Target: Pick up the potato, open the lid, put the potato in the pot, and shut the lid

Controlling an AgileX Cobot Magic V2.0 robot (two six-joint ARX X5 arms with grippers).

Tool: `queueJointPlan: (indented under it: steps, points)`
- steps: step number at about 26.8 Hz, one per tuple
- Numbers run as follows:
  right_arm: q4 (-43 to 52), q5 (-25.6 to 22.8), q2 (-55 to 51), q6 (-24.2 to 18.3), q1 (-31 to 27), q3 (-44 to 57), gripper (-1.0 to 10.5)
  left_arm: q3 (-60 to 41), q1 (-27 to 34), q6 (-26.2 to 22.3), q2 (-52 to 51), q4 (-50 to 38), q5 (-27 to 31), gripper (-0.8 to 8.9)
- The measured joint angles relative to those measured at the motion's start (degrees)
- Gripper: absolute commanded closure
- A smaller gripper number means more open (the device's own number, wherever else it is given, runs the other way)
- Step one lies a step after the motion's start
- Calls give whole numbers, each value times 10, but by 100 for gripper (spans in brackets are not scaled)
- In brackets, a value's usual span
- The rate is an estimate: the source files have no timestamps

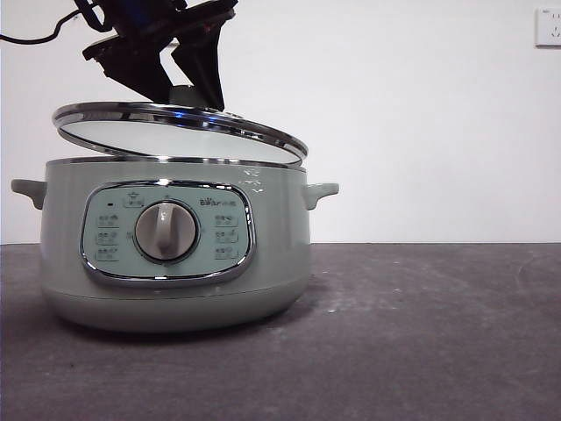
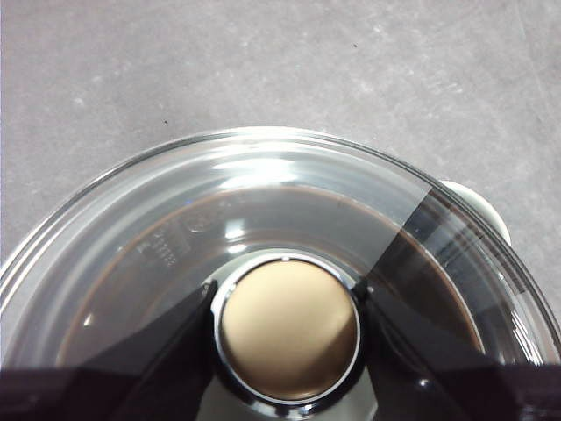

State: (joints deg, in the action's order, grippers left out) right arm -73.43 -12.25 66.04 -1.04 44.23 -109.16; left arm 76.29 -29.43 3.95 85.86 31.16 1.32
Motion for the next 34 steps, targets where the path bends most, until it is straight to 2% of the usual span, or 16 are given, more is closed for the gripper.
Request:
queueJointPlan:
  steps: [24,26,28,29,30,34]
  points:
    - [-7,0,0,0,0,0,478,18,-2,5,30,64,6,803]
    - [-7,0,0,0,0,0,478,19,-3,6,30,66,10,683]
    - [-7,0,0,1,0,0,478,19,-3,6,30,67,11,472]
    - [-7,0,0,2,0,0,478,19,-3,6,30,66,11,409]
    - [-7,0,0,3,0,0,479,19,-3,6,30,66,11,377]
    - [-18,0,0,4,0,0,479,19,-3,6,30,65,14,373]
